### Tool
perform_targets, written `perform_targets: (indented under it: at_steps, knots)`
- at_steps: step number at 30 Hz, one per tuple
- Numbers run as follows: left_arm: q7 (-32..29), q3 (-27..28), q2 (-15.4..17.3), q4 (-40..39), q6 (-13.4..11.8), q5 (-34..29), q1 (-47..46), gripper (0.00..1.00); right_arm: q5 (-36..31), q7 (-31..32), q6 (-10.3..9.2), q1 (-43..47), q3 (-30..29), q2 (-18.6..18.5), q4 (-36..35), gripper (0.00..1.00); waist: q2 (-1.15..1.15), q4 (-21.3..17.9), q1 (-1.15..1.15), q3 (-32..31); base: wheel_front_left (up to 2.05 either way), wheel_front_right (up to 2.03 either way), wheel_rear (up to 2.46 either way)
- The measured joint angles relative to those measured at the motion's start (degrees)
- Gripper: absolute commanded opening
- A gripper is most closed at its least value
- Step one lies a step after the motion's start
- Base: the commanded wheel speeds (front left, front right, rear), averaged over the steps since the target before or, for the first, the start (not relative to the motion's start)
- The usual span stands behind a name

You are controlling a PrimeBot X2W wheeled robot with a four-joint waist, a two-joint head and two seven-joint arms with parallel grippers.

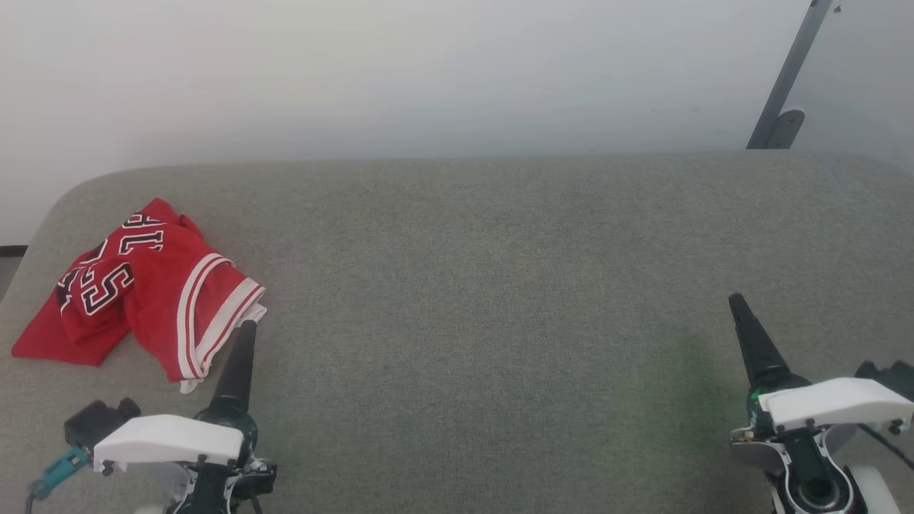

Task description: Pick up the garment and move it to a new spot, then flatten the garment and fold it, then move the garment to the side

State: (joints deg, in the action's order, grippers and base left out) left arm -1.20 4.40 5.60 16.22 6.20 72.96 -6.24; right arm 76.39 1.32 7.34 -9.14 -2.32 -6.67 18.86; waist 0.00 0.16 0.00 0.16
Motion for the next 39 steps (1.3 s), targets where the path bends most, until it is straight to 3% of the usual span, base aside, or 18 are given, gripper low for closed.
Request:
perform_targets:
  at_steps: [20, 29, 39]
  knots:
    - [4.4, -3.5, 3.1, -1.1, -2.9, -23.4, -0.9, 1.0, -27.9, -4.4, 0.01, -3.4, 1.6, -2.3, 1.6, 1.0, 0.0, 0.0, 0.0, -0.2, 0.0, 0.0, 0.0]
    - [6.0, -5.6, 4.8, -0.1, -4.6, -31.0, -1.2, 1.0, -39.8, -6.1, 0.02, -4.9, 1.7, -2.5, 3.9, 1.0, 0.0, -0.1, 0.0, -0.4, 0.0, 0.0, 0.0]
    - [7.6, -7.0, 5.8, 0.2, -5.8, -36.6, -2.0, 1.0, -47.3, -7.6, 0.02, -6.5, 1.8, -2.6, 5.0, 1.0, 0.0, -0.2, 0.0, -0.5, 0.0, 0.0, 0.0]
